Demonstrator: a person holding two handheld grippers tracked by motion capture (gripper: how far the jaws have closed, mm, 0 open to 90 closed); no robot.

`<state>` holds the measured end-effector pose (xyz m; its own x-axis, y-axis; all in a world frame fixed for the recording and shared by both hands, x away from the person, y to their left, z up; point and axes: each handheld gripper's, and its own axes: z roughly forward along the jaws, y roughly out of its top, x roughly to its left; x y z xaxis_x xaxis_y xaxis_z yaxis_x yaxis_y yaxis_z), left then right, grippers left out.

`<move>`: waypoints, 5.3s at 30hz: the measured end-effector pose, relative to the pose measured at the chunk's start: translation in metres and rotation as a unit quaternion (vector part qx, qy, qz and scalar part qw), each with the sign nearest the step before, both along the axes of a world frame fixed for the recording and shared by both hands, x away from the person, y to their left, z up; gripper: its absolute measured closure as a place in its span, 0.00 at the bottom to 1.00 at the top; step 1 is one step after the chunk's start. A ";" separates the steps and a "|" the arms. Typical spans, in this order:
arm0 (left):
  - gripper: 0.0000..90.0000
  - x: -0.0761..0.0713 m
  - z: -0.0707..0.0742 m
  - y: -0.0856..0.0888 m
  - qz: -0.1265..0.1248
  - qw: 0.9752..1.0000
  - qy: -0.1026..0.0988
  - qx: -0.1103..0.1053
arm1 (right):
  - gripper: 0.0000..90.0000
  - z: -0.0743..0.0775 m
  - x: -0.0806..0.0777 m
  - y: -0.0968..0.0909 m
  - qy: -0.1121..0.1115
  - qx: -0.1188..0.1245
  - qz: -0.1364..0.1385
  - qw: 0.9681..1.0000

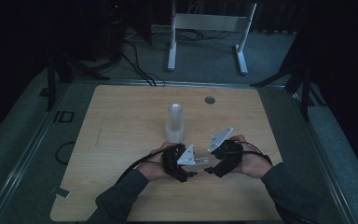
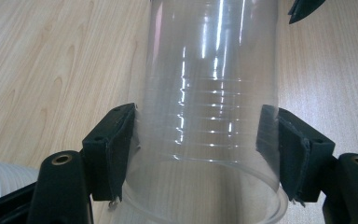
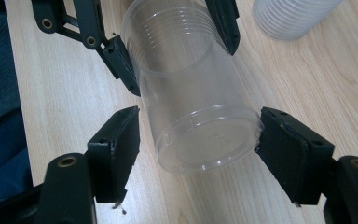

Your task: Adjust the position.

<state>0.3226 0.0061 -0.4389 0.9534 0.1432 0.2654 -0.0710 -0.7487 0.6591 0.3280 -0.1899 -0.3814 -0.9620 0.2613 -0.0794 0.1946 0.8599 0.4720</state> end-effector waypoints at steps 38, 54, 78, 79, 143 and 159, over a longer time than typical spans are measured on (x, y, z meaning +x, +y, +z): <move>0.32 -0.001 -0.002 -0.005 -0.008 1.000 0.014 0.021 | 0.35 -0.010 -0.004 0.019 -0.031 -0.122 0.057 0.990; 0.30 -0.002 -0.002 -0.006 -0.005 1.000 0.008 0.017 | 0.45 -0.013 -0.001 0.018 -0.027 -0.116 0.057 0.991; 0.20 0.000 0.004 -0.004 0.038 0.998 0.030 -0.033 | 0.46 -0.021 0.000 0.008 -0.017 -0.090 0.020 0.996; 0.20 0.000 0.005 -0.003 0.038 0.998 0.028 -0.035 | 0.46 -0.022 0.001 0.008 -0.017 -0.090 0.017 0.996; 0.27 0.018 0.003 0.004 0.124 0.989 0.056 -0.063 | 0.47 -0.051 0.019 -0.067 -0.082 0.007 -0.332 0.940; 0.28 0.021 0.008 -0.002 0.150 0.986 0.052 -0.057 | 0.47 -0.056 0.013 -0.069 -0.106 0.037 -0.373 0.921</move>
